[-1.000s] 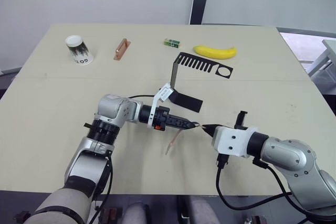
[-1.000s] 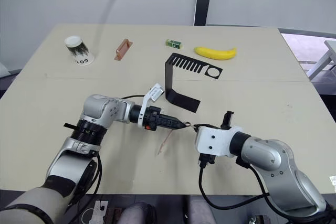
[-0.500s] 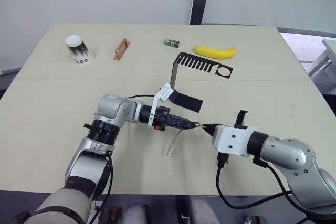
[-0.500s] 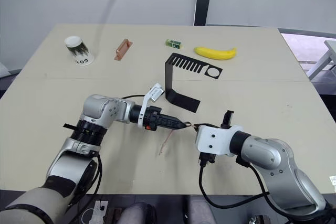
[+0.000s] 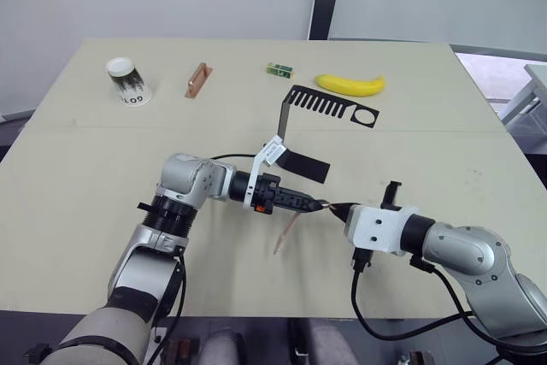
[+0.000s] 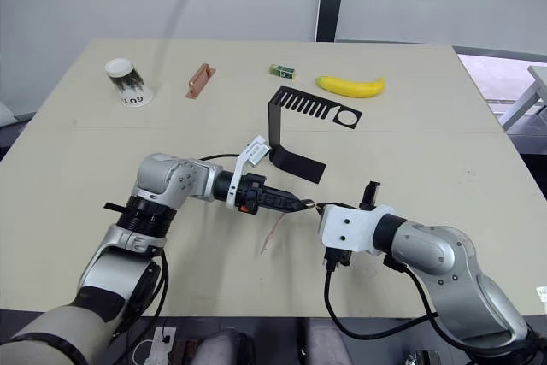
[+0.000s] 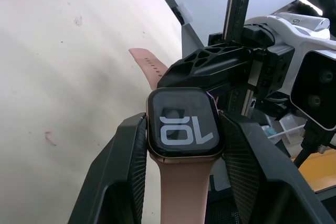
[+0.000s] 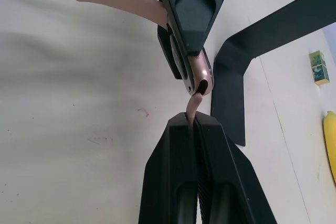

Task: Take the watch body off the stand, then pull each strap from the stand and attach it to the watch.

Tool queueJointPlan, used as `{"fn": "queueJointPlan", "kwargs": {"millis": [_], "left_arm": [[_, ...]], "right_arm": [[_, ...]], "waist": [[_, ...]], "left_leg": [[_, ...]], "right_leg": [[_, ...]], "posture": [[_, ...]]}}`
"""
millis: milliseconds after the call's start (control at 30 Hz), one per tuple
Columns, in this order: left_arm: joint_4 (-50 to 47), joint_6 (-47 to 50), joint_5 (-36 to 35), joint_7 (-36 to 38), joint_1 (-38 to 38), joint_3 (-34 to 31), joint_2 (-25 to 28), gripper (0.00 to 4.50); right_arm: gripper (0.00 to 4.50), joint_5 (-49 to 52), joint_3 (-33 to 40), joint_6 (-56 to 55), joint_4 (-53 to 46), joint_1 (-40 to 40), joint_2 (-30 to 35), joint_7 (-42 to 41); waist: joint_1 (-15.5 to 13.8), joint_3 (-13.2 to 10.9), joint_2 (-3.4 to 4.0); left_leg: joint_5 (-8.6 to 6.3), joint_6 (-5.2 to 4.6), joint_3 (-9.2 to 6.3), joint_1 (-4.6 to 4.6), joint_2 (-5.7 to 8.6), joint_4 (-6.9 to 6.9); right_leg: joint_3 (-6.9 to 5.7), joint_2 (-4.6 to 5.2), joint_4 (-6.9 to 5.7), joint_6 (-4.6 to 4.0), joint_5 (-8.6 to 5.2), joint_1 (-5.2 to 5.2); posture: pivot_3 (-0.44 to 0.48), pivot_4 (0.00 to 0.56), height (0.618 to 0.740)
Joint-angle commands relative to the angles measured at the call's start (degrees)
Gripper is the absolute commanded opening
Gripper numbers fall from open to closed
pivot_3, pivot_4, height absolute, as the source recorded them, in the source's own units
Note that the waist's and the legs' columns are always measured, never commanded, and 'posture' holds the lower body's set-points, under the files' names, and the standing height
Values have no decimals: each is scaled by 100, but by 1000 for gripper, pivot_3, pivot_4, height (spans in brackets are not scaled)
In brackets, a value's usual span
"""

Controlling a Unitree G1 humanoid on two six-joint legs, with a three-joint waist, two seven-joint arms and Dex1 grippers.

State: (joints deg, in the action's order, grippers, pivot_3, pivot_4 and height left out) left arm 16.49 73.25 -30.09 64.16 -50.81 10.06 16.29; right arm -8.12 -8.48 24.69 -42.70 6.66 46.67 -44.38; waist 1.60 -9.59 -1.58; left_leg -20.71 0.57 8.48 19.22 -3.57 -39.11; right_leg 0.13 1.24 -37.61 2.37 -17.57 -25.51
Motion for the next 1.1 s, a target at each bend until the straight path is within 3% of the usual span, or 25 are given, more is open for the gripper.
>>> {"fn": "queueJointPlan", "kwargs": {"millis": [33, 1100], "left_arm": [[-254, -4, -331, 83, 1, 29, -166, 1598], [-209, -121, -308, 57, 27, 68, -182, 1598]], "right_arm": [[0, 9, 5, -166, -135, 67, -58, 24], [0, -3, 24, -122, -181, 144, -67, 12]], "waist": [[-1, 0, 0], [-1, 0, 0]], "left_leg": [[0, 0, 0, 0, 0, 0], [0, 0, 0, 0, 0, 0]], "right_leg": [[0, 0, 0, 0, 0, 0], [0, 0, 0, 0, 0, 0]], "posture": [[0, 150, 740], [0, 150, 740]]}}
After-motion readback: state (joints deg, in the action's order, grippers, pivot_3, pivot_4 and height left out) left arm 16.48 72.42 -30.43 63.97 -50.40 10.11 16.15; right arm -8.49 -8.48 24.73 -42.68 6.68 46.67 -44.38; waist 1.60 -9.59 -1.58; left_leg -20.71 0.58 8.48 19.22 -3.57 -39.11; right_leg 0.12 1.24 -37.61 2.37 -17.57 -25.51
